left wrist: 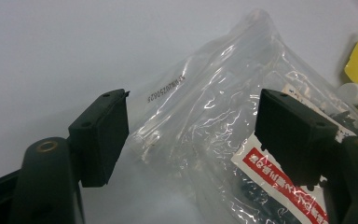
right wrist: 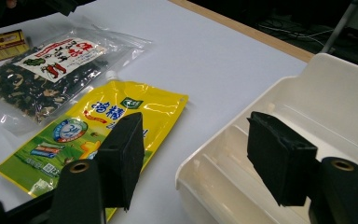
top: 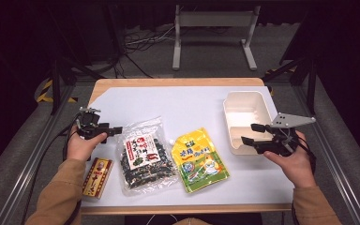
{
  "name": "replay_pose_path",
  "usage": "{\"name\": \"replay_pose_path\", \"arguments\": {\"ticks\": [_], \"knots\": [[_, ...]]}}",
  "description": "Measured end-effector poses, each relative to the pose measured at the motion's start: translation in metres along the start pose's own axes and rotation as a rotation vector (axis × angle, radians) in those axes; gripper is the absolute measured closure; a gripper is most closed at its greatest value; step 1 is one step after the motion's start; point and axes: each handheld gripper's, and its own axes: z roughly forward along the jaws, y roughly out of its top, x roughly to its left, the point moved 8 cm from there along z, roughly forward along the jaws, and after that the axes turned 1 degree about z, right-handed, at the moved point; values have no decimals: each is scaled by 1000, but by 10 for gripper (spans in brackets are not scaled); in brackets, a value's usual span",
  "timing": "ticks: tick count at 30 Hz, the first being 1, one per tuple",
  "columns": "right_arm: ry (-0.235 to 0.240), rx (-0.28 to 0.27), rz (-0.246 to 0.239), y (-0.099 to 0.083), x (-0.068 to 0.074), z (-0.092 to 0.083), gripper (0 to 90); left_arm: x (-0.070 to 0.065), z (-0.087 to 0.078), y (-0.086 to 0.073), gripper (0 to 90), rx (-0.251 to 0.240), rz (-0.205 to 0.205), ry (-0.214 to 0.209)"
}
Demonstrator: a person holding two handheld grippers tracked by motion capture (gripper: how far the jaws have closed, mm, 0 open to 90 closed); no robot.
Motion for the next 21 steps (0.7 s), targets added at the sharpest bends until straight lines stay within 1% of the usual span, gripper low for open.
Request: {"name": "replay_pose_path", "arguments": {"ticks": [3,5,6,8,10,12,14,15,16,17,18,21], "knots": [[1,1,1,0,0,0,364,1,5,-4,308,17,-2,-9],[2,3,1,0,1,0,362,1,8,-7,323,28,-19,-17],[2,3,1,0,1,0,362,2,10,-9,336,35,-23,-13],[3,5,-1,0,1,1,361,3,12,-10,336,41,-19,-4],[5,7,-1,-1,1,2,359,3,13,-11,339,48,-19,-5],[10,9,1,-1,2,2,358,0,15,-11,346,46,-19,-32],[25,6,5,-1,3,3,357,-1,16,-11,339,52,-21,-37],[28,6,5,-1,3,3,357,-2,18,-12,333,60,-33,-41],[28,6,5,-1,3,3,357,-2,18,-12,323,60,-33,-41],[28,9,4,-1,3,3,356,-2,19,-14,323,74,-44,-42],[32,8,3,-1,4,4,356,-1,22,-15,318,88,-34,-33],[35,8,2,-1,4,3,355,-2,24,-17,316,99,-31,-24]]}}
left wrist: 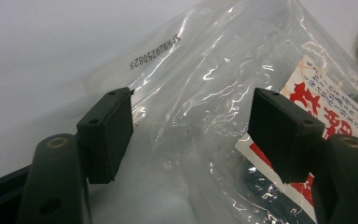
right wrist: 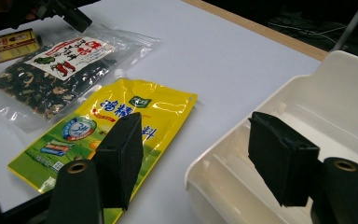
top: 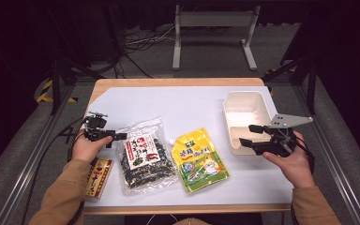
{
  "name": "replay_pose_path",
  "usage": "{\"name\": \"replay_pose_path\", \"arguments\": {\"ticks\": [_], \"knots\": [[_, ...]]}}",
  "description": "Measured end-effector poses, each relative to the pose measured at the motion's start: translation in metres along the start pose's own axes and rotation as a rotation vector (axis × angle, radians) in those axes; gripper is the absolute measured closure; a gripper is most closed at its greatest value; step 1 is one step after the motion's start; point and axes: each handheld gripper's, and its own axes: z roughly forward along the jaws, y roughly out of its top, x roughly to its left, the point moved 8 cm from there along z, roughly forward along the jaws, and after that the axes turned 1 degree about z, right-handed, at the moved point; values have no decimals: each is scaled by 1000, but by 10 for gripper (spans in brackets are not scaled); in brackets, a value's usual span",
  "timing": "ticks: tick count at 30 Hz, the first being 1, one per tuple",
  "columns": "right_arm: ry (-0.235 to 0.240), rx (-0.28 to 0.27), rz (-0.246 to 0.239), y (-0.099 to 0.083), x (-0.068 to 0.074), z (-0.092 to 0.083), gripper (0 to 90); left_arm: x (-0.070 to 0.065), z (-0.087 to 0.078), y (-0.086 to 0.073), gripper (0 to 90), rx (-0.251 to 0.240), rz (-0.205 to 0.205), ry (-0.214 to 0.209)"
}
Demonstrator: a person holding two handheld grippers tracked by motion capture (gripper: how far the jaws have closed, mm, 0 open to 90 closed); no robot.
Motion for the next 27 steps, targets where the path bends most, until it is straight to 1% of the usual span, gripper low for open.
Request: {"name": "replay_pose_path", "arguments": {"ticks": [4,5,7,8,9,10,14,19,23,24,27], "knots": [[9,-2,3,0,1,0,354,-1,1,0,381,16,37,47],[10,-2,4,0,1,0,354,-2,2,-1,396,26,50,68],[18,-4,4,0,2,0,353,-4,2,0,436,39,52,86],[18,-4,4,0,2,0,353,-4,2,0,471,39,52,86],[34,-11,9,1,3,0,352,-3,2,0,471,39,47,102],[35,-12,10,1,3,0,351,-3,2,0,508,37,44,105],[42,-12,10,1,4,2,351,-2,2,-1,584,34,23,107],[50,-12,7,2,5,3,351,-4,3,-1,657,48,29,131],[55,-14,7,2,6,3,351,-5,3,-1,695,58,37,130],[56,-14,8,2,6,3,351,-6,3,-1,695,61,37,136],[58,-12,10,2,6,4,351,-8,4,-1,736,60,43,161]]}}
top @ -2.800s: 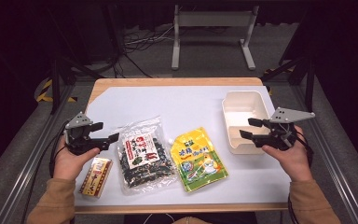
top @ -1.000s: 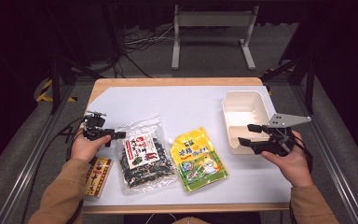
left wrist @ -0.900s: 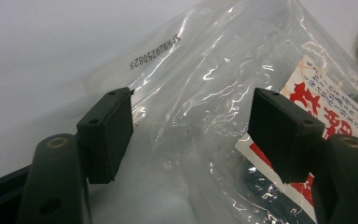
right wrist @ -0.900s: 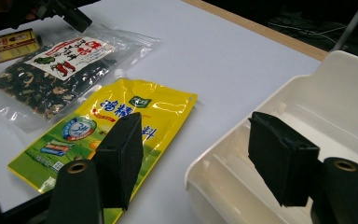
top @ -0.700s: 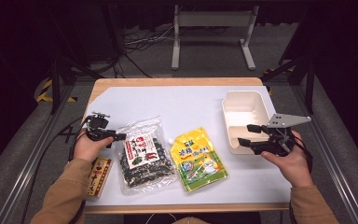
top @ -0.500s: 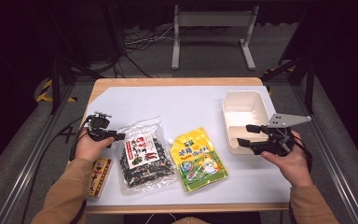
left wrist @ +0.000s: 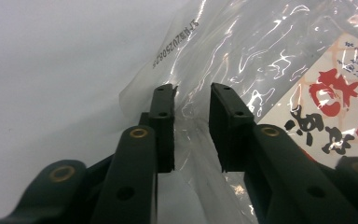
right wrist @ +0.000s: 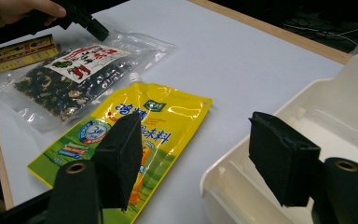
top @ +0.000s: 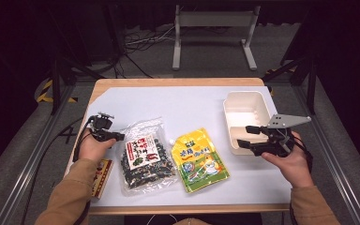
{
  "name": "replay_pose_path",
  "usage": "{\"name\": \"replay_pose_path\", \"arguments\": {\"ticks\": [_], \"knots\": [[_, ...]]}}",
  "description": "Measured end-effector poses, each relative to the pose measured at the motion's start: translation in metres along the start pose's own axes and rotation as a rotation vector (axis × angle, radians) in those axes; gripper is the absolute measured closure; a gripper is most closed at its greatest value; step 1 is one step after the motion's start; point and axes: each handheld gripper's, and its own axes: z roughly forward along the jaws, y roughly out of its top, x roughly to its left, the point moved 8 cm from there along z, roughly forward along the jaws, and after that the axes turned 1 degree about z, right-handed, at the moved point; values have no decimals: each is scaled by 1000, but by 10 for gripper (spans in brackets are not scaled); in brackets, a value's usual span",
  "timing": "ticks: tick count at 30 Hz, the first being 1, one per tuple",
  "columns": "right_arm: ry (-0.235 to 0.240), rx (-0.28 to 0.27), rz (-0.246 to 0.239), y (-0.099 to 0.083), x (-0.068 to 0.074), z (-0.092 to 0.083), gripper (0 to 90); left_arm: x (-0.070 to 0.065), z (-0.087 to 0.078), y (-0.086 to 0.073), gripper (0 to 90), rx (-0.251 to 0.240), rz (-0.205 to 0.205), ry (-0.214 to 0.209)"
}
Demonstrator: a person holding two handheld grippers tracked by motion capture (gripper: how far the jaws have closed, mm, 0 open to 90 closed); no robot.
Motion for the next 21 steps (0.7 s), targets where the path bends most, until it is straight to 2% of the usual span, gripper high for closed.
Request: {"name": "replay_pose_path", "arguments": {"ticks": [4,6,10,12,14,16,18,21], "knots": [[1,-1,2,0,0,0,351,0,0,-1,776,-10,-23,-18],[0,-2,1,0,0,-1,351,1,-1,-2,791,-22,-53,-55],[-3,-6,6,0,-1,-2,352,3,-3,-2,831,-35,-84,-88],[-3,-6,7,0,-1,-3,351,2,-4,-2,836,-36,-85,-88],[-6,-10,12,1,-2,-4,351,2,-5,-1,846,-31,-69,-81],[-8,-10,14,0,-4,-5,352,1,-7,1,849,-46,-47,-86],[-13,-11,18,0,-5,-5,351,1,-10,1,852,-51,-46,-97],[-17,-9,24,-1,-6,-6,351,-2,-17,4,856,-71,-36,-87]]}}
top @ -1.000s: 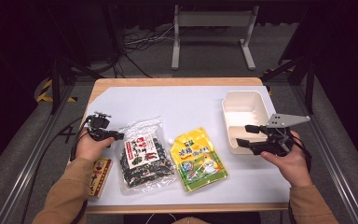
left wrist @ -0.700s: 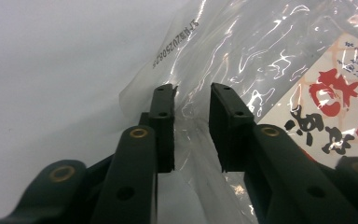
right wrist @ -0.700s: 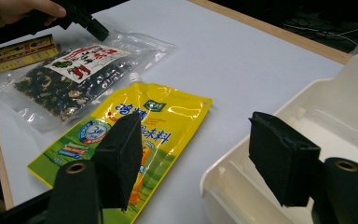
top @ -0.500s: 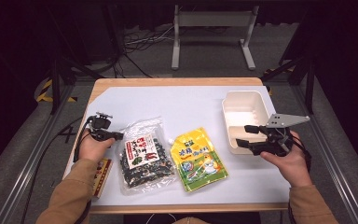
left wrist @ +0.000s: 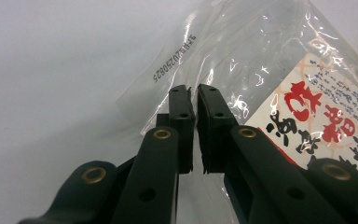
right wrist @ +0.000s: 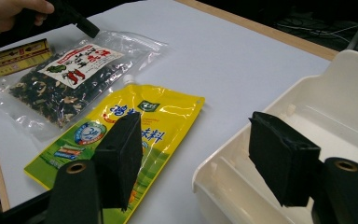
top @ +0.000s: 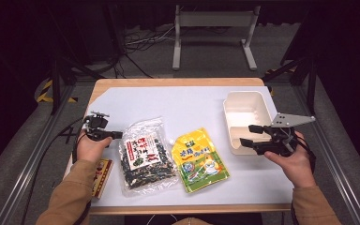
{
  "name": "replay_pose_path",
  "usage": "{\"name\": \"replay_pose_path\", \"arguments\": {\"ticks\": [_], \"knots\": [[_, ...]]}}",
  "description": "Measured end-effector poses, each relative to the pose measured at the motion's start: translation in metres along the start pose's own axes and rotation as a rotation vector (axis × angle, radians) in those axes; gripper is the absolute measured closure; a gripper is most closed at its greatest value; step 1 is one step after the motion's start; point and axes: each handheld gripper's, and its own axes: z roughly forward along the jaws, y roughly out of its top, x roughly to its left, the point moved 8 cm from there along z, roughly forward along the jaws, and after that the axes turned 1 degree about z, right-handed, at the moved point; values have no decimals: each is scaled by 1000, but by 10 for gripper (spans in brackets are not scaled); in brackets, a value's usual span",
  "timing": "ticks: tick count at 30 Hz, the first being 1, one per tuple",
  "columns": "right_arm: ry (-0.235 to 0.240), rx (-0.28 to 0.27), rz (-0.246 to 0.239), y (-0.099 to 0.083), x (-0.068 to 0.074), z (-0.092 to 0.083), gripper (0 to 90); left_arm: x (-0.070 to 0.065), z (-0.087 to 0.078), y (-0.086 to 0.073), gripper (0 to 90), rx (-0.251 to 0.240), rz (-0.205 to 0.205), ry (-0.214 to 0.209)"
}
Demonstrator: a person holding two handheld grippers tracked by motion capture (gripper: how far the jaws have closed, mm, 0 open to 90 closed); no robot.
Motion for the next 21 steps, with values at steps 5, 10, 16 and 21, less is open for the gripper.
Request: {"name": "replay_pose_path", "arguments": {"ticks": [5,10,16,21], "knots": [[-5,-2,-3,1,0,-1,351,-10,-18,8,859,-54,30,2],[-7,-7,-13,3,2,-3,350,-24,-41,13,859,-134,80,-3],[-6,-7,-16,4,3,-3,349,-39,-61,17,859,-220,135,8],[-3,-12,-31,6,5,-2,356,-52,-74,20,859,-270,184,5]]}}
